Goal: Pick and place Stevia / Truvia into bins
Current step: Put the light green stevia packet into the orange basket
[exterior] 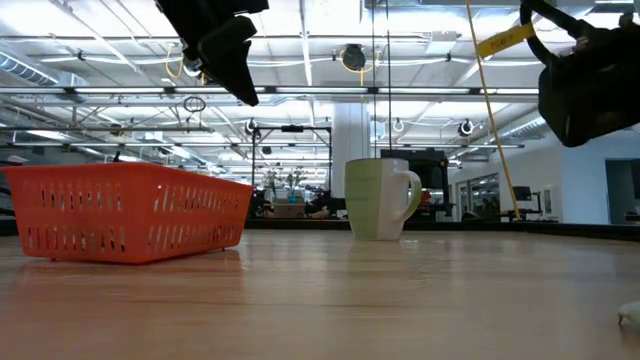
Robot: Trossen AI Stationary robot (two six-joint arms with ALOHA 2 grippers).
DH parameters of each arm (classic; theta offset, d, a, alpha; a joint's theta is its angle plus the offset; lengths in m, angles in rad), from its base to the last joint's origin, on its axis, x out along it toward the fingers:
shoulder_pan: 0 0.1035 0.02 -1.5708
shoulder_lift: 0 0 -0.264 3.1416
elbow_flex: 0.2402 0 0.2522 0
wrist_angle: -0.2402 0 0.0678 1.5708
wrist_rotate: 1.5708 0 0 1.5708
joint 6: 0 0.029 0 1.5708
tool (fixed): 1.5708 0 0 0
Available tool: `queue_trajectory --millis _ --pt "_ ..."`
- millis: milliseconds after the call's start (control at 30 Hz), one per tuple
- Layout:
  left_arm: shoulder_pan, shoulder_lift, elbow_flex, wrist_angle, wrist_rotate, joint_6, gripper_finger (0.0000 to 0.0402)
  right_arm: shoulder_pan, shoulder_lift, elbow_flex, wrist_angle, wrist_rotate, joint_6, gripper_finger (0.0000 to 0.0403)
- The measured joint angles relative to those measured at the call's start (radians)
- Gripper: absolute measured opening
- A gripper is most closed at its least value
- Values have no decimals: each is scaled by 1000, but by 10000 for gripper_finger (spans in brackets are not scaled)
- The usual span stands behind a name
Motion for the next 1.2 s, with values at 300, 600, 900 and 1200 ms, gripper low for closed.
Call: queue_trajectory --millis 300,600,900,1200 --pt "0 0 0 1 0 -2 129 -14 32 2 -11 -10 -160 39" --pt "0 0 0 2 -4 22 129 -51 -15 0 160 184 -522 10" --pt "0 0 0 6 -92 42 129 -229 29 0 699 744 -1105 5" --pt "0 0 0 11 -91 44 129 -399 283 44 1245 301 -1175 6"
